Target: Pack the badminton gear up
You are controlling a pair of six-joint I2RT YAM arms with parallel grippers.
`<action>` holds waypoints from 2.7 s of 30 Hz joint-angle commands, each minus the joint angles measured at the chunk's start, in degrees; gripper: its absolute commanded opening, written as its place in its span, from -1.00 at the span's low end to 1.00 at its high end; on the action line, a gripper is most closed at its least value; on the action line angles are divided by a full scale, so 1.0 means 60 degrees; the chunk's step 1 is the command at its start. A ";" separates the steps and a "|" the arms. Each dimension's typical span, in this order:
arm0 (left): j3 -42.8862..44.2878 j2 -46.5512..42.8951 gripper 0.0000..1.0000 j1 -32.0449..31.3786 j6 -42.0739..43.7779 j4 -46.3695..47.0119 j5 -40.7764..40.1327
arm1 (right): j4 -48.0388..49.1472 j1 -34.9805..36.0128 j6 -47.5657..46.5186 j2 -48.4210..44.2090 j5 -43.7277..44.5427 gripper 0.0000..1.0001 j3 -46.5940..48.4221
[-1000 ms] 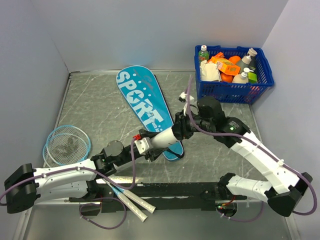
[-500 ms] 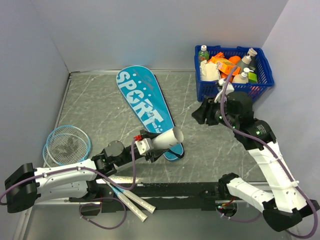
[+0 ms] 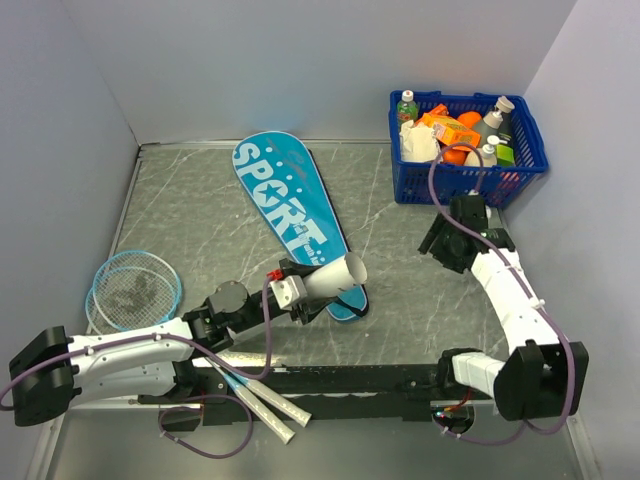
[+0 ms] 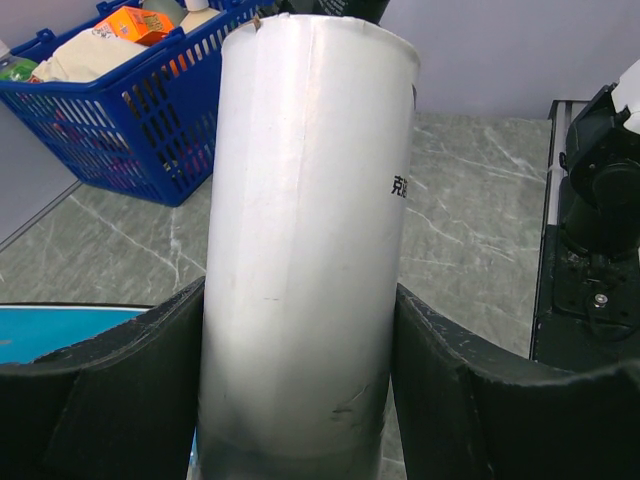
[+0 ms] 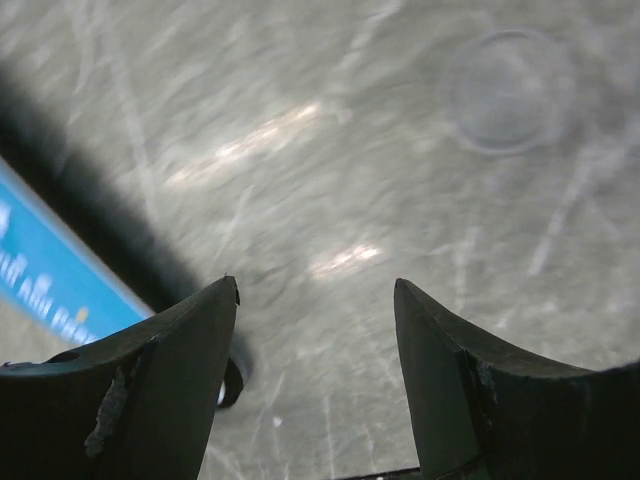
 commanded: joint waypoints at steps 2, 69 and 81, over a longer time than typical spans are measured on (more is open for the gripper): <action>0.0111 0.0321 -0.98 -0.0043 -0.1149 -0.0021 -0.0014 | 0.1071 -0.1226 0.0429 0.0494 0.0405 0.43 -0.0265; 0.0067 0.0511 -0.98 -0.0043 -0.1413 0.0199 0.0045 | 0.2084 -0.0892 -0.0495 0.1275 -0.0925 -0.91 0.0380; 0.0038 0.0584 -0.98 -0.0058 -0.1368 0.0316 0.0528 | 0.2143 0.0441 -0.0407 -0.2506 -0.5876 -0.90 0.0465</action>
